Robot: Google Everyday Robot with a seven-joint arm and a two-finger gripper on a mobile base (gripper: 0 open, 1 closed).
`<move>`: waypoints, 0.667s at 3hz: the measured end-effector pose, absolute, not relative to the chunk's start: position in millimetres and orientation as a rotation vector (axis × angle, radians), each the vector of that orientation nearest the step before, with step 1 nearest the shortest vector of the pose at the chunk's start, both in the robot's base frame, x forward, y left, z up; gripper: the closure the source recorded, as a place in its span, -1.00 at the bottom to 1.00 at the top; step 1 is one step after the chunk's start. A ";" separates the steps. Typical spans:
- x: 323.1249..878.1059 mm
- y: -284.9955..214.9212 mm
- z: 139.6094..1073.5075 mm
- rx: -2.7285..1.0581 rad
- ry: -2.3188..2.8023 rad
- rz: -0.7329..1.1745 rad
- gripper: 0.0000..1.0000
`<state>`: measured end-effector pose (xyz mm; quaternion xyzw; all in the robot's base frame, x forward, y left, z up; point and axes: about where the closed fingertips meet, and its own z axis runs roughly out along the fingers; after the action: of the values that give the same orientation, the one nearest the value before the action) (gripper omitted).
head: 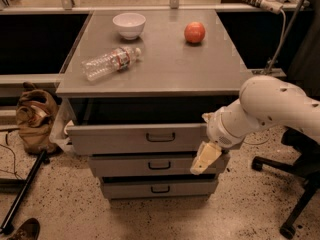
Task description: Close top drawer
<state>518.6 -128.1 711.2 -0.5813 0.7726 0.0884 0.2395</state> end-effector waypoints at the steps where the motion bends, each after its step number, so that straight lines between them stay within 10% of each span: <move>1: 496.0 -124.8 705.7 -1.597 2.151 0.242 -1.00; 2: 466.1 -120.9 695.6 -1.597 2.196 0.269 -1.00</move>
Offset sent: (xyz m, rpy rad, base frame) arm -0.0891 0.0105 -0.0301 -0.0309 0.1322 -0.0385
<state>466.1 -120.9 695.6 -0.5727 0.7878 0.0967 0.2050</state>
